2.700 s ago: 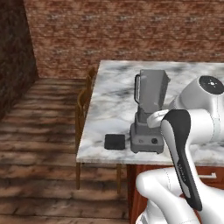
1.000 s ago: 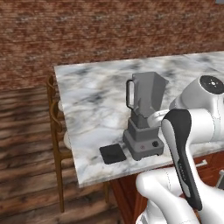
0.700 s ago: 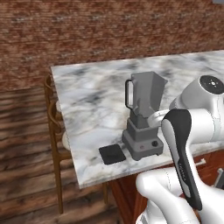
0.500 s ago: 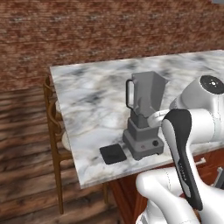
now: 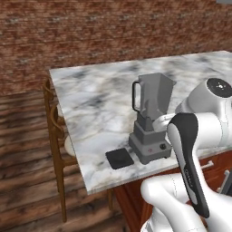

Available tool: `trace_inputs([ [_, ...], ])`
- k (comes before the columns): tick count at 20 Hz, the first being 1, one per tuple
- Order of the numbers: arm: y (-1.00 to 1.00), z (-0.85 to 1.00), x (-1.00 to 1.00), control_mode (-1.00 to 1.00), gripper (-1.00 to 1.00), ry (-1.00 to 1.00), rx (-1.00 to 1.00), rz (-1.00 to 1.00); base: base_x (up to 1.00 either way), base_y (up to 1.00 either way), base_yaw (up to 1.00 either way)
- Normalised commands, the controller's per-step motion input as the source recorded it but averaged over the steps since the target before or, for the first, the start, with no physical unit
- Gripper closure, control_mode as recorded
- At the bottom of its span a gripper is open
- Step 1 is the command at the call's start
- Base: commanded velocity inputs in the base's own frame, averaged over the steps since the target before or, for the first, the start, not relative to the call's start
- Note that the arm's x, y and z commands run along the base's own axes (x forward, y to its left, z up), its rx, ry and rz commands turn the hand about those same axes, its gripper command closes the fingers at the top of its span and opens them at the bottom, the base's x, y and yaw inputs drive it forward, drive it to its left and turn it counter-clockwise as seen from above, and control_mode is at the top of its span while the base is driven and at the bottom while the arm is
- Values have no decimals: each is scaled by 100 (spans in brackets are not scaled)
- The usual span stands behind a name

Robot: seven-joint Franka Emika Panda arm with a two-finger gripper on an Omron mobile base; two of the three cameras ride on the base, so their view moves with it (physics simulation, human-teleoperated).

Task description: Grab the lemon and onion from the fridge, place them in the blender, close the lid, and turn on the blender to create a marinade.

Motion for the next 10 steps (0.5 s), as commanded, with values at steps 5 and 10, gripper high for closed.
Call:
trace_inputs([
  [5,0,0,0,100,100,0,0,0,-4,4,-7],
  [10,0,9,0,-100,100,-1,0,-2,0,0,-1],
])
